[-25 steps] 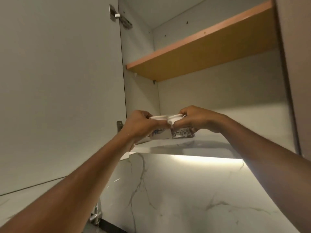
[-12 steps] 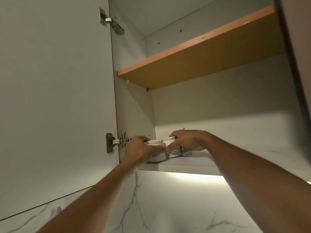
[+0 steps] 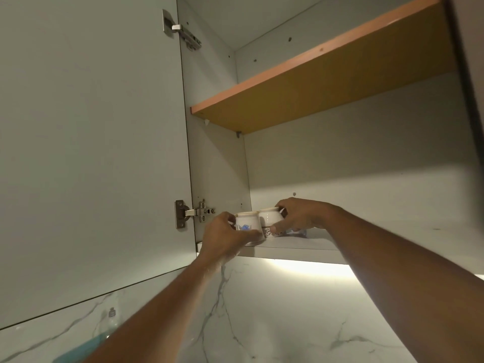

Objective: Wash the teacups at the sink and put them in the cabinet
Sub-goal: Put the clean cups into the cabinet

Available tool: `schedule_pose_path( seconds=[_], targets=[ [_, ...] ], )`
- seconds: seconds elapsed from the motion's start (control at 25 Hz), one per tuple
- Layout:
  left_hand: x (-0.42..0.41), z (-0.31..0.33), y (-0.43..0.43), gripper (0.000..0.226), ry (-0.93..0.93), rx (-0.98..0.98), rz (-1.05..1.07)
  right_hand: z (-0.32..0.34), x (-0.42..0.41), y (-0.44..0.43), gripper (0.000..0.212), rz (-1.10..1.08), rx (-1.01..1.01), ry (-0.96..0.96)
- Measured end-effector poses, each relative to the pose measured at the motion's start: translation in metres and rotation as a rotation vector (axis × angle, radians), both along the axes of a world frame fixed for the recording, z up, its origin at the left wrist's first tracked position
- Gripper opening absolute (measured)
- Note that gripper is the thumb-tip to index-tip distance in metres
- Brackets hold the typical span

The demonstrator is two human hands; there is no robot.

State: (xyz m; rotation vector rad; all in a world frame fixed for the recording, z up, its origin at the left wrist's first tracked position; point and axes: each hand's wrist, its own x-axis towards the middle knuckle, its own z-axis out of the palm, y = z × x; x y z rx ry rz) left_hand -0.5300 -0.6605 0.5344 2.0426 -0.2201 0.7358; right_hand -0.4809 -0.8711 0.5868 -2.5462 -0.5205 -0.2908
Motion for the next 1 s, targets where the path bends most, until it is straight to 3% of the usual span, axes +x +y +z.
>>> schedule_pose_path(
  seconds=[0.2,0.4,0.52,0.64,0.76,0.88,1.0],
  targets=[
    [0.005,-0.007,0.002,0.070,-0.039,-0.038,-0.003,-0.001,-0.001,0.003,0.063,0.002,-0.092,-0.030],
    [0.008,-0.008,0.000,0.072,-0.056,-0.003,0.036,-0.003,0.002,0.004,0.060,-0.026,-0.129,-0.026],
    [0.009,-0.007,-0.003,0.073,-0.063,0.009,0.075,-0.004,0.001,0.007,0.070,-0.051,-0.135,-0.037],
    [0.009,-0.006,-0.004,0.097,-0.074,0.045,0.088,-0.005,0.003,0.008,0.098,0.002,-0.078,-0.029],
    [0.012,-0.005,0.000,0.122,-0.072,0.093,0.087,-0.005,0.007,0.011,0.084,0.009,-0.132,-0.080],
    [0.008,-0.003,0.001,0.081,-0.053,0.121,0.073,-0.005,0.011,0.014,0.068,-0.004,-0.166,-0.128],
    [0.007,-0.003,0.000,0.079,-0.073,0.111,0.076,-0.005,0.015,0.012,0.069,0.013,-0.127,-0.102]
  ],
)
